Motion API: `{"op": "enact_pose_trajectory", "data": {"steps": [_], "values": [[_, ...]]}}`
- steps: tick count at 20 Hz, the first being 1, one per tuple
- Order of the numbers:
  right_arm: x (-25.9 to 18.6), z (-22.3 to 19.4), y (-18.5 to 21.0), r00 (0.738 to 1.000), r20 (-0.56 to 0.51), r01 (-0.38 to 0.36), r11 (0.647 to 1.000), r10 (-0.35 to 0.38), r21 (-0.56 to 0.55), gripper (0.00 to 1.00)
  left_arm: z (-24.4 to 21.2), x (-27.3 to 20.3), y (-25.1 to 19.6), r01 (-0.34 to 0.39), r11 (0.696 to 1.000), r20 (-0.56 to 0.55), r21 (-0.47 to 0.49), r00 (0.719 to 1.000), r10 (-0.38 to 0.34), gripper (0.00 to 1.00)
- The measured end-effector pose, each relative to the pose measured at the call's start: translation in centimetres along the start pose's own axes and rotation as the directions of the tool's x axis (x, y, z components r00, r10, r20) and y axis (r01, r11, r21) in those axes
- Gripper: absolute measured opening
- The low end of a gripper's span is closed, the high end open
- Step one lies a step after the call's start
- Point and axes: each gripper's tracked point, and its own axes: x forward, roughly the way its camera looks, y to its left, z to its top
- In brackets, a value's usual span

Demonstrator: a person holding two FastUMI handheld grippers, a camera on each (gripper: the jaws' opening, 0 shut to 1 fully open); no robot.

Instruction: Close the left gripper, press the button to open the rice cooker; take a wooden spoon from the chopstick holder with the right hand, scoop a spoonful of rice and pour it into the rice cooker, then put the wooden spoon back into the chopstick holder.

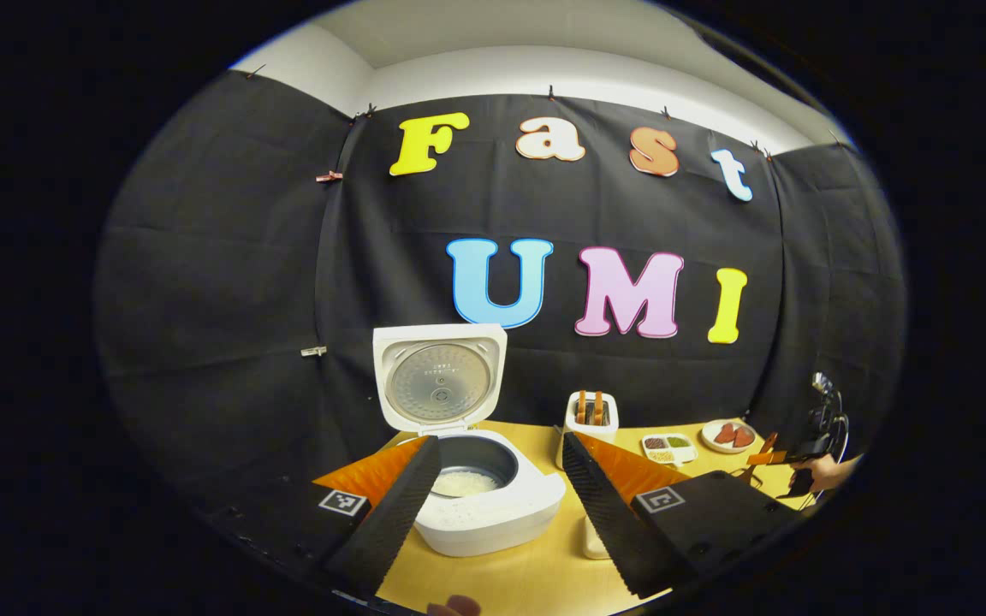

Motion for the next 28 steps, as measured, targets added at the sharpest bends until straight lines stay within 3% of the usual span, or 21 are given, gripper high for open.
{"op": "enact_pose_trajectory", "data": {"steps": [1, 3, 6, 8, 15, 19, 23, 28], "values": [[-0.4, -0.1, -0.5, 1.0, 0.003, 0.022, 1.0, -0.022, -0.018, 0.4, 0.4, 0.4, 0.5, -0.001, 1.0, 0.013, -0.011, 1.0, 0.001, 0.98], [-1.7, -0.1, -1.1, 0.998, 0.017, 0.059, 0.997, -0.058, -0.05, 0.56, 1.4, 0.8, 2.0, -0.017, 1.0, 0.042, -0.007, 0.999, 0.018, 0.98], [-4.0, 0.2, -1.9, 0.993, 0.049, 0.114, 0.99, -0.111, -0.08, 0.92, 3.0, 2.0, 4.4, -0.06, 0.998, 0.089, 0.037, 0.994, 0.057, 0.98], [-6.0, 0.5, -1.9, 0.988, 0.077, 0.141, 0.987, -0.135, -0.075, 0.97, 4.0, 2.9, 5.1, -0.056, 0.997, 0.115, 0.052, 0.992, 0.05, 0.99], [-12.6, 1.8, 0.0, 0.966, 0.18, 0.199, 0.979, -0.188, -0.041, 0.99, 10.3, 7.4, 6.7, -0.053, 0.993, 0.278, 0.108, 0.96, 0.021, 0.98], [-16.1, 3.1, 2.3, 0.942, 0.253, 0.249, 0.964, -0.22, -0.09, 0.99, 13.5, 11.2, 7.2, -0.026, 0.998, 0.309, 0.06, 0.951, 0.006, 0.98], [-20.9, 5.8, 6.6, 0.893, 0.382, 0.292, 0.952, -0.237, -0.094, 0.99, 15.8, 15.5, 8.0, -0.014, 1.0, 0.319, 0.027, 0.948, 0.005, 0.98], [-28.5, 8.1, 12.0, 0.799, 0.544, 0.391, 0.908, -0.256, -0.147, 0.98, 16.5, 20.4, 8.7, 0.031, 0.999, 0.308, 0.009, 0.951, -0.032, 0.98]]}}
